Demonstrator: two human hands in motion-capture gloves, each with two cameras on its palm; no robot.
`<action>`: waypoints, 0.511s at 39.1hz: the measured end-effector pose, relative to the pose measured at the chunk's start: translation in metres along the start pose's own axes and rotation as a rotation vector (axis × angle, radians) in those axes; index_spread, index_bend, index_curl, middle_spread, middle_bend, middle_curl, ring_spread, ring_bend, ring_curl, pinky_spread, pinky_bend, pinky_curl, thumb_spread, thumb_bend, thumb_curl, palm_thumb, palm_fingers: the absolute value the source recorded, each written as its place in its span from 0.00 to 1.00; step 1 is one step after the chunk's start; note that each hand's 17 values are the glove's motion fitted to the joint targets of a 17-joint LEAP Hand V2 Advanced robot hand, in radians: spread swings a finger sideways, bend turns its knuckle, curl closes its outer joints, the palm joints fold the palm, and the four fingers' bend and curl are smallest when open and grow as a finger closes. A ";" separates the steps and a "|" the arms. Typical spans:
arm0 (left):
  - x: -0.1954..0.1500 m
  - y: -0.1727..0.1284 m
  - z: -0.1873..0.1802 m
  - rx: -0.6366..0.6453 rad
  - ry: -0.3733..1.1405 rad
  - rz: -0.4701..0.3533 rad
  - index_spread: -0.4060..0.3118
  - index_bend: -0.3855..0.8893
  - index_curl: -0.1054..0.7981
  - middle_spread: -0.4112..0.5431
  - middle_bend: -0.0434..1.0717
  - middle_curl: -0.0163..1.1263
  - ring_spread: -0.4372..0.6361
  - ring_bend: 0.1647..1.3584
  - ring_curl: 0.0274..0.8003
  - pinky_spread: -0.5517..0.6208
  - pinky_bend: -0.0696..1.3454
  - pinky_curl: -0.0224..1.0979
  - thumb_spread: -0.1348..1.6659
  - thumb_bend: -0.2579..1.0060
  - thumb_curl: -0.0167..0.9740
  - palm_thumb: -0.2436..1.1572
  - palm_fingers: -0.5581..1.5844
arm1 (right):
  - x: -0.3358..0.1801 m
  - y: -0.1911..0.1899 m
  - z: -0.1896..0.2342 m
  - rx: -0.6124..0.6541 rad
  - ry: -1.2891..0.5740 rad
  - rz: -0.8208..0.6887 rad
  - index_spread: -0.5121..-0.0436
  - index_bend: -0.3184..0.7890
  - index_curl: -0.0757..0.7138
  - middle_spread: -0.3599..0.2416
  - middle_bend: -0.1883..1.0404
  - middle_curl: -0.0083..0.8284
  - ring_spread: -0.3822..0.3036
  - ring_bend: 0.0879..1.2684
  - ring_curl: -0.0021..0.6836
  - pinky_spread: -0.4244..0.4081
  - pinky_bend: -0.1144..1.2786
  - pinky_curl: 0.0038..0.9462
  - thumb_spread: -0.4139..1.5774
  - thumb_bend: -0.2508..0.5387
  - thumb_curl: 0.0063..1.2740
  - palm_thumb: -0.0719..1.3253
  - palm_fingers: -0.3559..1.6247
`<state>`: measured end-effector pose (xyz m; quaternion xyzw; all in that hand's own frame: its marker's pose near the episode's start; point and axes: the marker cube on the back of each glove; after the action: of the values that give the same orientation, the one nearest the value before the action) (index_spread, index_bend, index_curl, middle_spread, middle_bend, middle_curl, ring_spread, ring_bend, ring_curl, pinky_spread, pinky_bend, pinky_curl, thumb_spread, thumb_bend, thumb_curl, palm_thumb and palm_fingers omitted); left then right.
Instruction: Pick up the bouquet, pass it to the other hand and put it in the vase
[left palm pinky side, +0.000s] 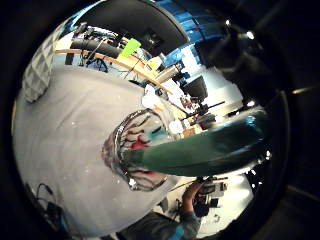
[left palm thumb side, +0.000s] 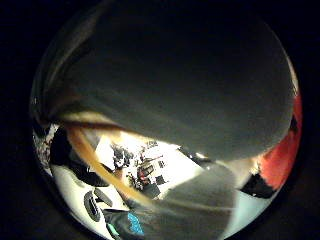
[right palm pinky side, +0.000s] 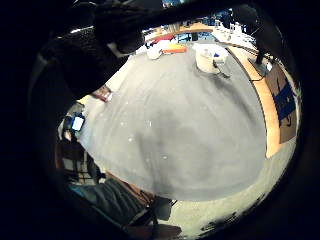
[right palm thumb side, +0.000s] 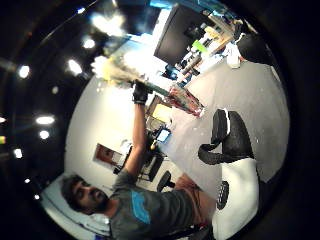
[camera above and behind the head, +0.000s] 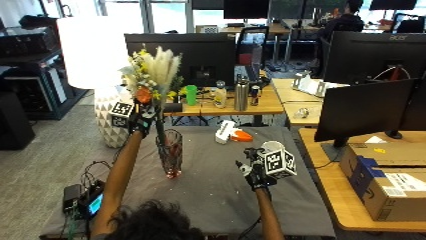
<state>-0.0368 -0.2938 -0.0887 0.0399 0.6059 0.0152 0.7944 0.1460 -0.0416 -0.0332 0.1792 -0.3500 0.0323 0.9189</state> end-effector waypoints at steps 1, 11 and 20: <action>-0.004 0.002 -0.002 -0.035 -0.012 -0.050 0.28 0.37 0.65 0.15 0.38 0.52 0.15 0.42 0.58 0.36 0.33 0.43 0.71 0.19 0.26 0.52 0.52 | -0.001 0.000 -0.001 0.003 0.000 -0.001 0.52 0.43 0.62 0.60 0.30 0.49 0.77 0.10 0.47 0.92 0.39 0.37 0.75 0.30 0.46 0.75 0.52; 0.012 0.045 -0.025 -0.219 -0.259 -0.221 0.63 0.42 0.55 0.51 0.17 0.38 0.49 0.37 0.44 0.69 0.36 0.38 0.65 0.16 0.25 0.42 0.40 | -0.011 0.003 0.000 0.005 0.004 -0.018 0.52 0.44 0.61 0.62 0.30 0.48 0.78 0.09 0.48 0.93 0.37 0.37 0.75 0.30 0.45 0.74 0.51; 0.048 0.078 -0.073 0.040 -0.223 -0.019 0.62 0.41 0.53 0.51 0.21 0.37 0.50 0.37 0.42 0.75 0.33 0.35 0.62 0.17 0.26 0.36 0.48 | -0.026 0.003 0.003 0.011 0.000 -0.051 0.52 0.44 0.61 0.62 0.29 0.47 0.79 0.08 0.47 0.93 0.36 0.37 0.75 0.30 0.45 0.74 0.51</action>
<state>-0.0929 -0.2094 -0.1482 0.0513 0.5140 -0.0090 0.8562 0.1240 -0.0378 -0.0469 0.1933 -0.3450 0.0107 0.9184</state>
